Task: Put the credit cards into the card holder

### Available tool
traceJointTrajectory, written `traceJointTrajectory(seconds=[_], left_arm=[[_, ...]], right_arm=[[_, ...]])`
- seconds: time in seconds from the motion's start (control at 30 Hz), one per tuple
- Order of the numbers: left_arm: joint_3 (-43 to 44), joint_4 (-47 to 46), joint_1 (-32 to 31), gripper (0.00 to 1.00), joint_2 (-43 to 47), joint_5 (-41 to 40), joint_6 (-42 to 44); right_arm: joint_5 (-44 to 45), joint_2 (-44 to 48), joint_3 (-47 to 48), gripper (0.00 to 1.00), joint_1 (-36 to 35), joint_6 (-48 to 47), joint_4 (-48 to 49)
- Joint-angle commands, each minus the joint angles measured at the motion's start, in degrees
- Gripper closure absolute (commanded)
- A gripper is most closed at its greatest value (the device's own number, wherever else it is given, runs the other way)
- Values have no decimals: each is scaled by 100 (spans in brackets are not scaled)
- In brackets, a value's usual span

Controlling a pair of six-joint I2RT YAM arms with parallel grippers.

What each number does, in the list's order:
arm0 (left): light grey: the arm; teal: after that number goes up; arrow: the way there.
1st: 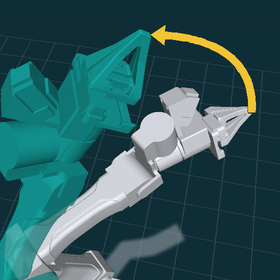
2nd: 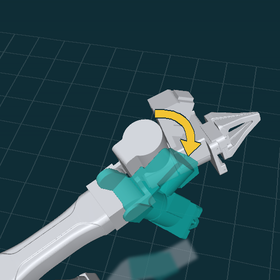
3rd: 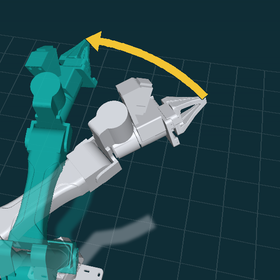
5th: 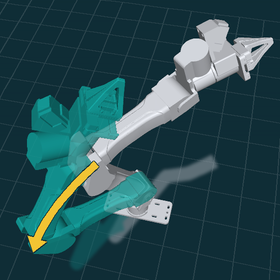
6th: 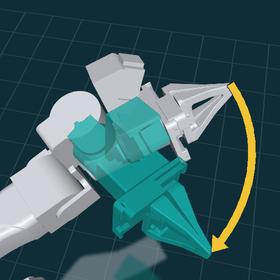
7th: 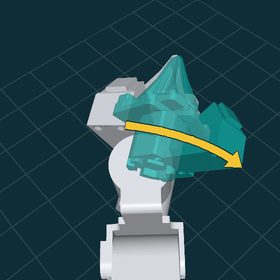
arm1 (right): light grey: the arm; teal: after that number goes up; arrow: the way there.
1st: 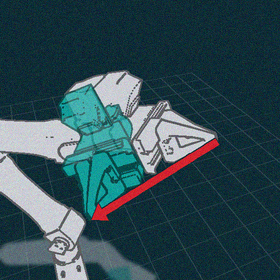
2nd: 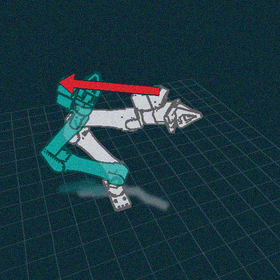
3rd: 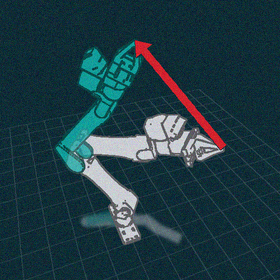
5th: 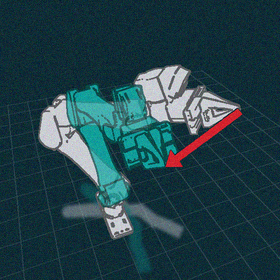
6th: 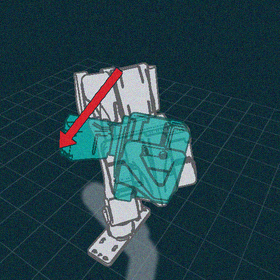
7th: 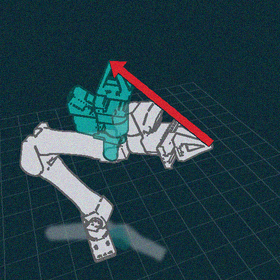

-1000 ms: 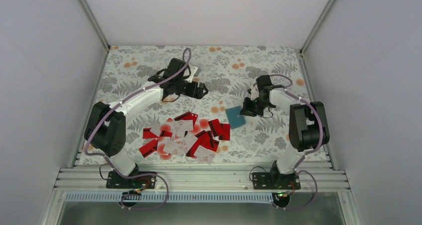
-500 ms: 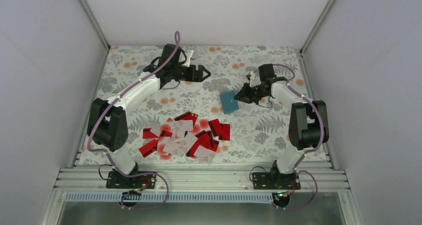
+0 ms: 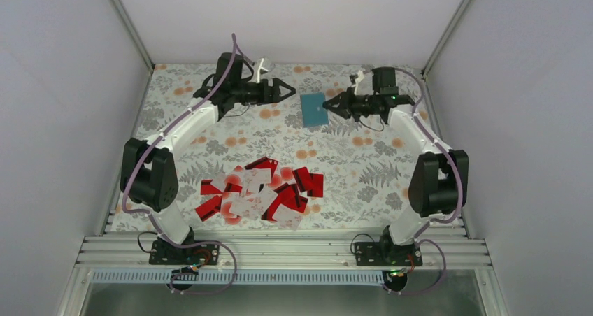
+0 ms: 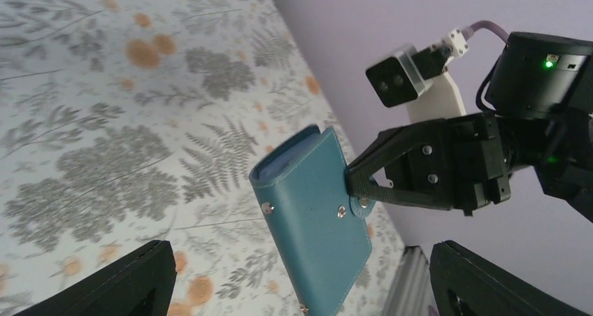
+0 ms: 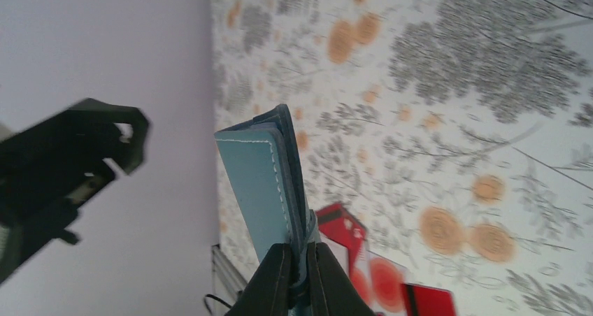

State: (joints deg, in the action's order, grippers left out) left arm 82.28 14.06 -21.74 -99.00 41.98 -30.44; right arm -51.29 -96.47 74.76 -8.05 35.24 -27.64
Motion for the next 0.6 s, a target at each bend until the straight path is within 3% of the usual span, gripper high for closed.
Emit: traceJointTrajectory(seconds=[0.0,0.37,0.57], left_arm=[[49,-766,7,10,155,797,-432],[564,-1291,-243,22,-243,1257,-606],[768,-1677,-365,54,-641,1235,-1006]], right_arm=[[-613,369,434,96,23,562,528],[-1098,383,1062,96,-25,946,1020],[-1348,340,1231,96,-46,714,984]])
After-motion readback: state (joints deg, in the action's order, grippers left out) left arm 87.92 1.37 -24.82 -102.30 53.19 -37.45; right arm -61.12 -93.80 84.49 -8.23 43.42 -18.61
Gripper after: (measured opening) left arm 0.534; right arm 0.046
